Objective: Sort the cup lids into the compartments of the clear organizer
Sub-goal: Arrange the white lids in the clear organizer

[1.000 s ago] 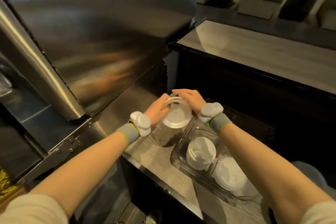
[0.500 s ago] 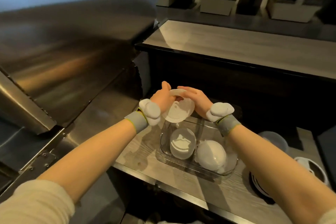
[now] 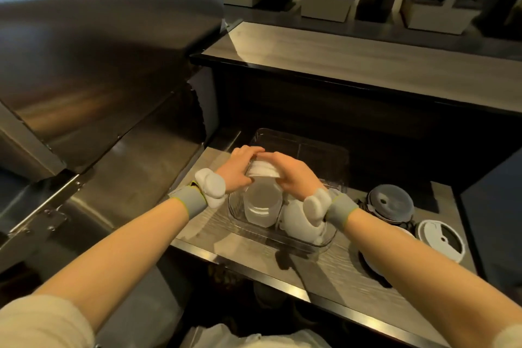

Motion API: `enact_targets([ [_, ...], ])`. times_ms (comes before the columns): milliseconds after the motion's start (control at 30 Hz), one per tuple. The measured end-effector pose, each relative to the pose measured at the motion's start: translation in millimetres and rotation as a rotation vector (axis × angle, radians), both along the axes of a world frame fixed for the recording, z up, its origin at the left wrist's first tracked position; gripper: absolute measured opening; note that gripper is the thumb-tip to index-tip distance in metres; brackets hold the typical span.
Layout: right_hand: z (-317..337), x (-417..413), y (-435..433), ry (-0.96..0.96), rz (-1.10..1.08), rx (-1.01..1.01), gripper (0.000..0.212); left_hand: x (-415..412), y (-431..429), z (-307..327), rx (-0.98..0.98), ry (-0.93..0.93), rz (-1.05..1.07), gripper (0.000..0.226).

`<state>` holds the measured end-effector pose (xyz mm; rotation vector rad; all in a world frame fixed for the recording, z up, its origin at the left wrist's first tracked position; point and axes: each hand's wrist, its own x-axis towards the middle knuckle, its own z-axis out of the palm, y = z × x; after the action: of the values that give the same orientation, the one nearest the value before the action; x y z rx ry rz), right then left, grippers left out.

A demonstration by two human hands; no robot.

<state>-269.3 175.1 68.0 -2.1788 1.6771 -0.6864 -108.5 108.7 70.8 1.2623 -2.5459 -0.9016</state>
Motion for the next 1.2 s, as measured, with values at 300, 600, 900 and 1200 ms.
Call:
enact_targets([
  [300,-35,0,8,0.326,0.353,-0.049,0.065,-5,23,-30,-0.009,-0.121,0.131,0.054],
  [600,-36,0,6,0.190,0.323,0.138,0.040,-6,31,-32,0.146,0.041,0.312,0.039],
  [900,-38,-13,-3,0.254,0.206,0.269,0.053,-20,23,-35,0.097,-0.238,0.283,0.041],
  [1200,-13,-50,2,0.021,-0.162,0.002,0.025,-50,11,-9,-0.288,-0.398,0.180,0.027],
])
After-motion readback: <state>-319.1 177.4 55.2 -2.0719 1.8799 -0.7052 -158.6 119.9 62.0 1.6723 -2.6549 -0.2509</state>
